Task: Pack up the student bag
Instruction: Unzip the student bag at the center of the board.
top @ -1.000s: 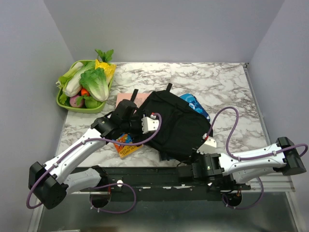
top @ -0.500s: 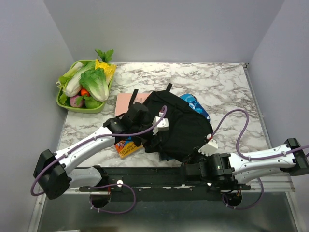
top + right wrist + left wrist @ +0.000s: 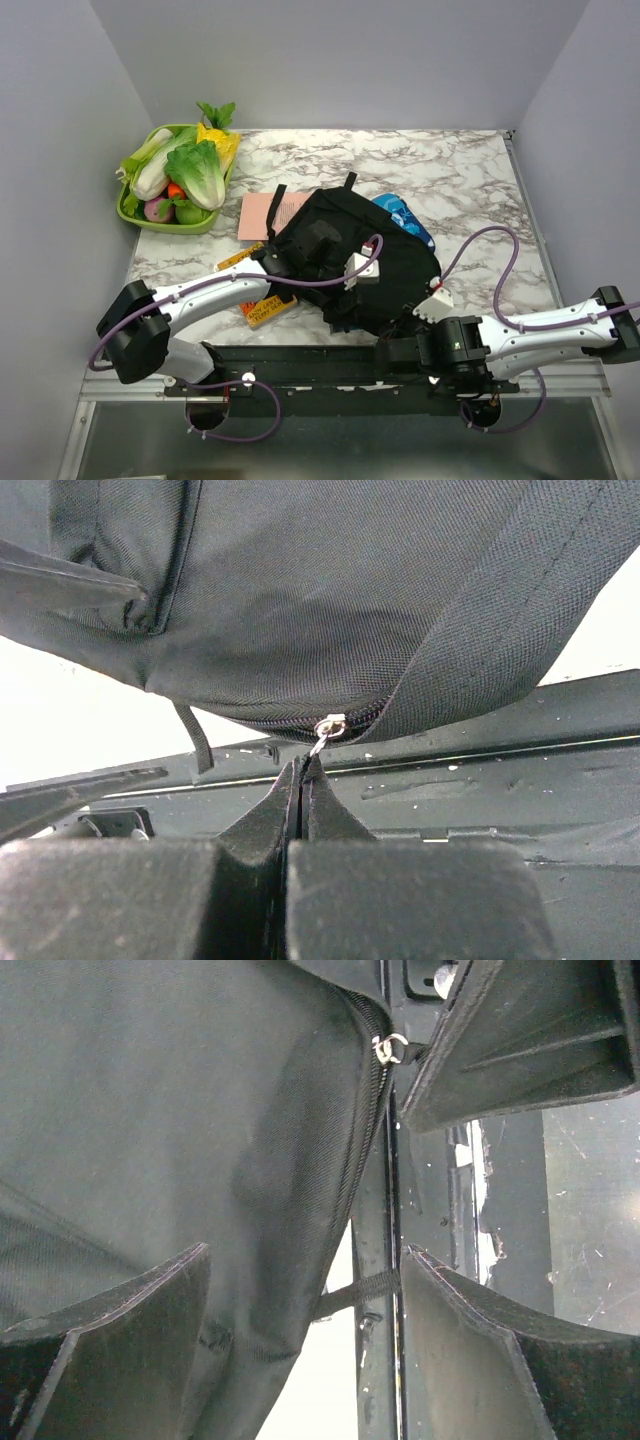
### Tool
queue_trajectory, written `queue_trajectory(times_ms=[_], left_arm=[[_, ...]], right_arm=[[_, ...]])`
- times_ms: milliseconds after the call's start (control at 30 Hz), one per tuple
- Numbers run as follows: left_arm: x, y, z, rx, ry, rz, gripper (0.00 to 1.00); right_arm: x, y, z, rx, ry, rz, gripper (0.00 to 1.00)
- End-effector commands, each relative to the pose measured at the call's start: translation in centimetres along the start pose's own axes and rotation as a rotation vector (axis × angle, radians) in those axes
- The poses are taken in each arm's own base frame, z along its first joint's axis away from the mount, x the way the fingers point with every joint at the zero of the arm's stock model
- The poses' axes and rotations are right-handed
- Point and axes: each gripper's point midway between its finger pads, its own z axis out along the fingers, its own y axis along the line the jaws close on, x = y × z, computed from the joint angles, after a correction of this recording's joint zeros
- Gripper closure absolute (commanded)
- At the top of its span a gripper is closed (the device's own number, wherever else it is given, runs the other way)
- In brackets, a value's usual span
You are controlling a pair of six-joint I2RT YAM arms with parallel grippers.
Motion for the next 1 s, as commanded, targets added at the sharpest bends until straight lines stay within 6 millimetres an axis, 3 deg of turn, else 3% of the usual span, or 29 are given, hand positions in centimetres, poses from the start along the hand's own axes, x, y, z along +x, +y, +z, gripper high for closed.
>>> queue_trajectory(times_ms=[0, 167, 300, 633, 900, 967], left_arm=[[-1.7, 0.6, 1.4, -0.031, -0.014, 0.066, 0.18], [-0.7, 0.9, 2.7, -0.028, 0.048, 0.103, 0.19], [-1.4, 1.6, 3.3, -0.055, 0.03, 0.129, 0.25], [-3.8, 2.2, 3.5, -0.072, -0.014, 0.108, 0.53], [-3.1, 2.0, 3.4, -0.073, -0.001, 0.079, 0.72], [-3.1, 1.9, 3.1, -0.073, 0.003, 0.08, 0.82]], right_arm=[[-0.7, 0.6, -0.6, -0.013, 0.004, 0.214, 0.99], [-0.9, -0.3, -0.8, 0.02, 0.009, 0.221, 1.0], [-1.0, -0.3, -1.0, 0.028, 0.009, 0.218, 1.0], [-0.7, -0.5, -1.2, 0.031, 0.035, 0.214, 1.0], [-0.5, -0.7, -0.9, 0.022, 0.042, 0.216, 0.99], [-0.7, -0.9, -0.9, 0.017, 0.038, 0.23, 1.0]])
